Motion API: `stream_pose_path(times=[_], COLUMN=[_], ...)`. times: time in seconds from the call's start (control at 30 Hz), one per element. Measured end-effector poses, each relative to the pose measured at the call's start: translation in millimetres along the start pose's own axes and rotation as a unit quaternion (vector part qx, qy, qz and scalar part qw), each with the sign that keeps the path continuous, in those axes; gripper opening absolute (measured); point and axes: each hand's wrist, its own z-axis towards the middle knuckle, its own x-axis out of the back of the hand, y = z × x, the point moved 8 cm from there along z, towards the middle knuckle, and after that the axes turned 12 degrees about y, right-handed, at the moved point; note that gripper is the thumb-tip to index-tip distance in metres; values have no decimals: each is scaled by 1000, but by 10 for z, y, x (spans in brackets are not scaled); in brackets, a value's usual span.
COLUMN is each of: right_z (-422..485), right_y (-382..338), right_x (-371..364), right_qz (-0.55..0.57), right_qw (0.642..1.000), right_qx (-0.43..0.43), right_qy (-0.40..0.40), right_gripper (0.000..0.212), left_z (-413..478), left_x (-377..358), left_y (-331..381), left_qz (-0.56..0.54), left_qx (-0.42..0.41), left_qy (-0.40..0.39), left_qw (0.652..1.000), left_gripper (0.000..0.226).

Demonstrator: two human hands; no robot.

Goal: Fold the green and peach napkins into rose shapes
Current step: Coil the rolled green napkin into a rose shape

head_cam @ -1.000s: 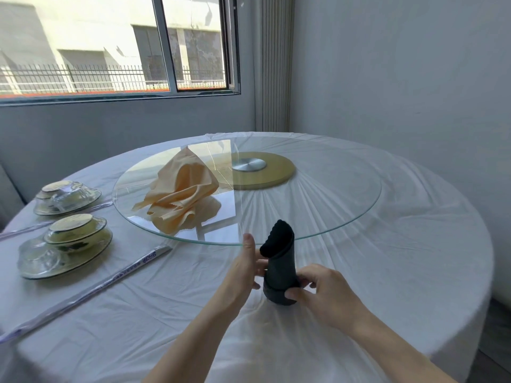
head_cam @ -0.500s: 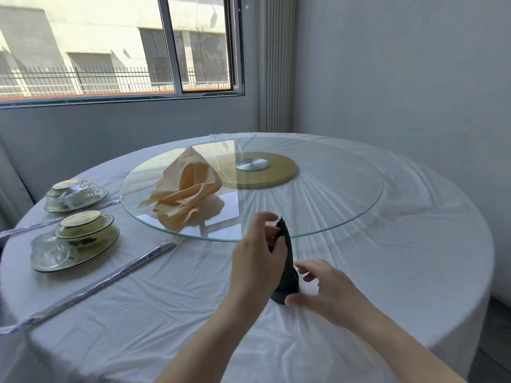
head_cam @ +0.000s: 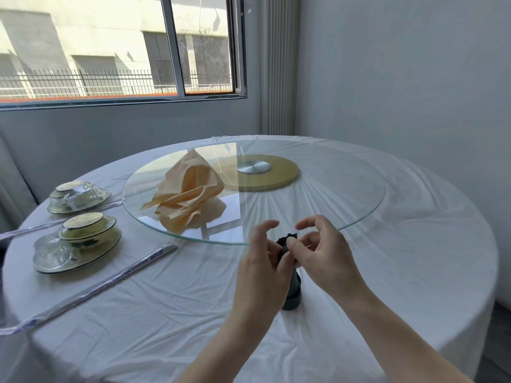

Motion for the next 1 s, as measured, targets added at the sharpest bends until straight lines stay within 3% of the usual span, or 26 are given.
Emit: stream_pose_path(times=[0.17, 0.3, 0.43, 0.57, 0.77, 0.9, 1.0], right_z=[-46, -37, -63, -110, -126, -154, -164], right_y=[-34, 14, 22, 20, -69, -38, 72], right_x=[2, 75, 121, 87, 43, -16, 83], right_qz=[40, 59, 15, -33, -35, -20, -56], right_qw=[999, 998, 999, 997, 994, 994, 988], right_qx=[8, -12, 28, 59, 81, 85, 106], right_qy=[-3, 10, 18, 31, 70, 62, 100], right_gripper=[21, 18, 27, 39, 13, 16, 16], left_z=[-74, -66, -84, -106, -52, -37, -61], left_x=[21, 76, 161, 112, 18, 21, 73], left_y=[29, -111, -80, -66, -43, -106, -200], left_qz=[-6, -48, -21, 27, 41, 67, 85], left_qx=[-40, 15, -32, -60, -33, -37, -40], left_qy=[6, 36, 77, 61, 58, 59, 65], left_qw=[999, 998, 996, 996, 997, 995, 993], left_gripper=[60, 49, 38, 38, 12, 29, 33])
